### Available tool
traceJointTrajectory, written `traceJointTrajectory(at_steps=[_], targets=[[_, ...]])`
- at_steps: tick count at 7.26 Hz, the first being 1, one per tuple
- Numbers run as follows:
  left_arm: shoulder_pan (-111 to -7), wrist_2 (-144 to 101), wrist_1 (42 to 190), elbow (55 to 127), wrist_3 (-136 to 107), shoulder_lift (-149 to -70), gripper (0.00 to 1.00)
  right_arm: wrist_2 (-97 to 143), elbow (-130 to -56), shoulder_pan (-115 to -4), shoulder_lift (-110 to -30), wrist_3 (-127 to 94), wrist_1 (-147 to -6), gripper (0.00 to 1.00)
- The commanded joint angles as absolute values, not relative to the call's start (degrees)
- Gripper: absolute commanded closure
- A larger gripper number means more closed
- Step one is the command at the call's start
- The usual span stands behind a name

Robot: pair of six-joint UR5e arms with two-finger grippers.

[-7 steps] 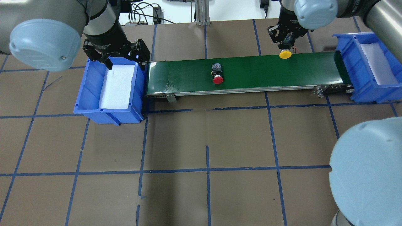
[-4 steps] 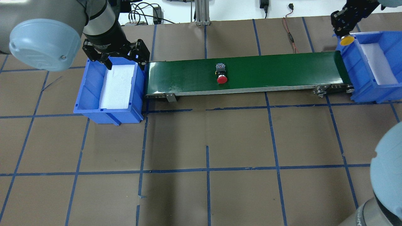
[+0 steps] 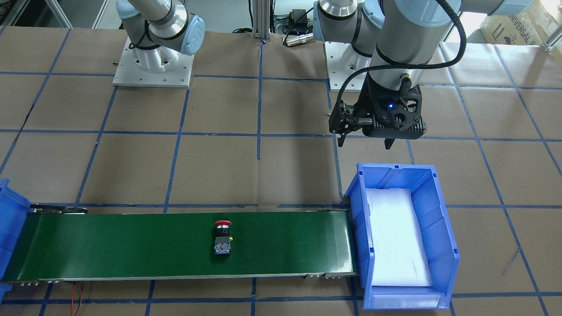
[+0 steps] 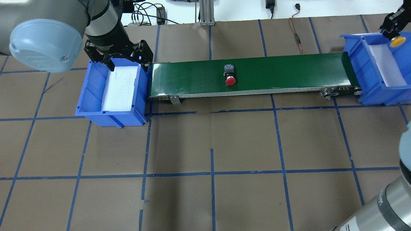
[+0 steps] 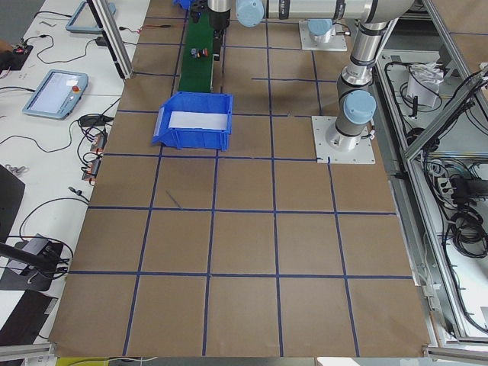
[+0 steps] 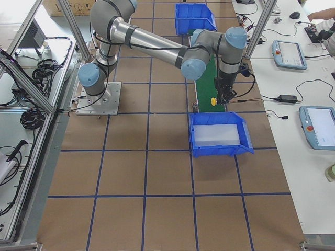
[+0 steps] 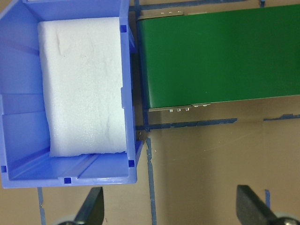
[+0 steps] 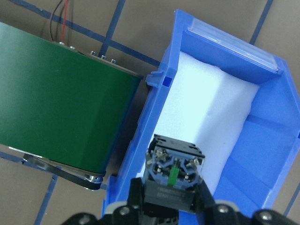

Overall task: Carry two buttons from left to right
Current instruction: 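Carry the yellow button into the far blue bin and release it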

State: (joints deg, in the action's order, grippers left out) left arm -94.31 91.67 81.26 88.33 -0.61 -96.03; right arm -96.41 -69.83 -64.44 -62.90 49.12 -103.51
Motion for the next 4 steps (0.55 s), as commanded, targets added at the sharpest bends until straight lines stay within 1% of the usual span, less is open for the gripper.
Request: traceJointTrajectory(at_steps=[1, 3, 4], targets=[[-94.31, 91.67, 81.21, 88.33, -0.62, -96.06, 0.00, -96.51, -69.61, -62.76, -59.08, 51.31, -106.50, 0.84], [-94.31, 91.67, 81.21, 88.33, -0.62, -96.06, 0.00, -96.41, -69.61, -60.56, -55.47, 52.65, -109.50, 0.84], [-94.31, 91.67, 81.21, 88.33, -0.62, -96.06, 0.00, -96.50, -69.78, -60.03, -54.94, 52.56, -109.69, 0.84]])
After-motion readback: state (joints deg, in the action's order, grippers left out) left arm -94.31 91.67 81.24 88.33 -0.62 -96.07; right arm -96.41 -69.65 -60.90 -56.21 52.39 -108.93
